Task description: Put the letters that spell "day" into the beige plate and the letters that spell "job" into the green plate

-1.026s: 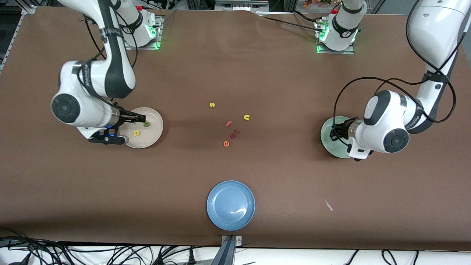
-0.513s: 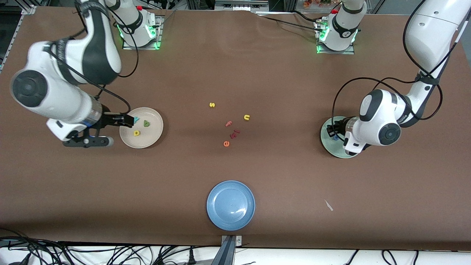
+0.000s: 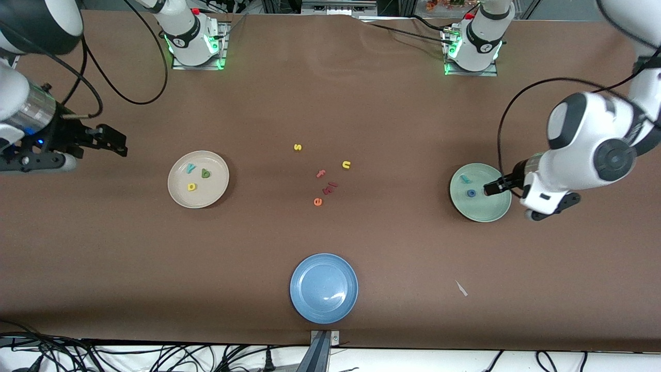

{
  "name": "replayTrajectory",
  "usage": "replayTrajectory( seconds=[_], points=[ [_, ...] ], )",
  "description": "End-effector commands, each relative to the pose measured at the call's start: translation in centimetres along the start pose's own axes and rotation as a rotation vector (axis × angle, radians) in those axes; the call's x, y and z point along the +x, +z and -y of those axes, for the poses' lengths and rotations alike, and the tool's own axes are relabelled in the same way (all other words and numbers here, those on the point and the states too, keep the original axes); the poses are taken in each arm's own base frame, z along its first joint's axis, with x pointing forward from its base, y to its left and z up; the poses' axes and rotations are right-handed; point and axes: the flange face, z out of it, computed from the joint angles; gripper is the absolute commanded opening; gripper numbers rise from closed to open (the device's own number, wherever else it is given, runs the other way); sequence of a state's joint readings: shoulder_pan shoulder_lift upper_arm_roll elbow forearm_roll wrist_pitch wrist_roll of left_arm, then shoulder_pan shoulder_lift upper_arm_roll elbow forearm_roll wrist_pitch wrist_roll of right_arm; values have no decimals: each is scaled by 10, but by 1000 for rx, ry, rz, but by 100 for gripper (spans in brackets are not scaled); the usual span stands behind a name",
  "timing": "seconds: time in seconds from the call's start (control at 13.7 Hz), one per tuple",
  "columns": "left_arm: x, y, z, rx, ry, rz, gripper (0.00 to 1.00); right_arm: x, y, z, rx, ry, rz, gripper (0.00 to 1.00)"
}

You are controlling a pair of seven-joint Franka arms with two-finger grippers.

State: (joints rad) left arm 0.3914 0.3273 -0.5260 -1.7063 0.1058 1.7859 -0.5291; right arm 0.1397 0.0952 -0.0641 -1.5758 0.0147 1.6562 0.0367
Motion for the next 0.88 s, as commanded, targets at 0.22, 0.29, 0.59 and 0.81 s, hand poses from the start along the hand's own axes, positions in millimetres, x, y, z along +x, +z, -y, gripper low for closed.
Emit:
replayTrajectory(
  seconds=[0.22, 0.29, 0.59, 0.81],
  points=[
    [-13, -123, 24, 7, 232, -109, 99, -34, 4, -18, 38, 44, -11, 100],
    [-16, -128, 23, 7, 231, -119, 100, -33, 4, -16, 32, 39, -18, 100],
    [-19, -174, 25, -33, 221, -205, 100, -31, 3, 1, -22, 122, -49, 100],
    [-21, -180, 23, -38, 227, -219, 100, -29, 8, -24, -20, 23, -27, 100]
  ],
)
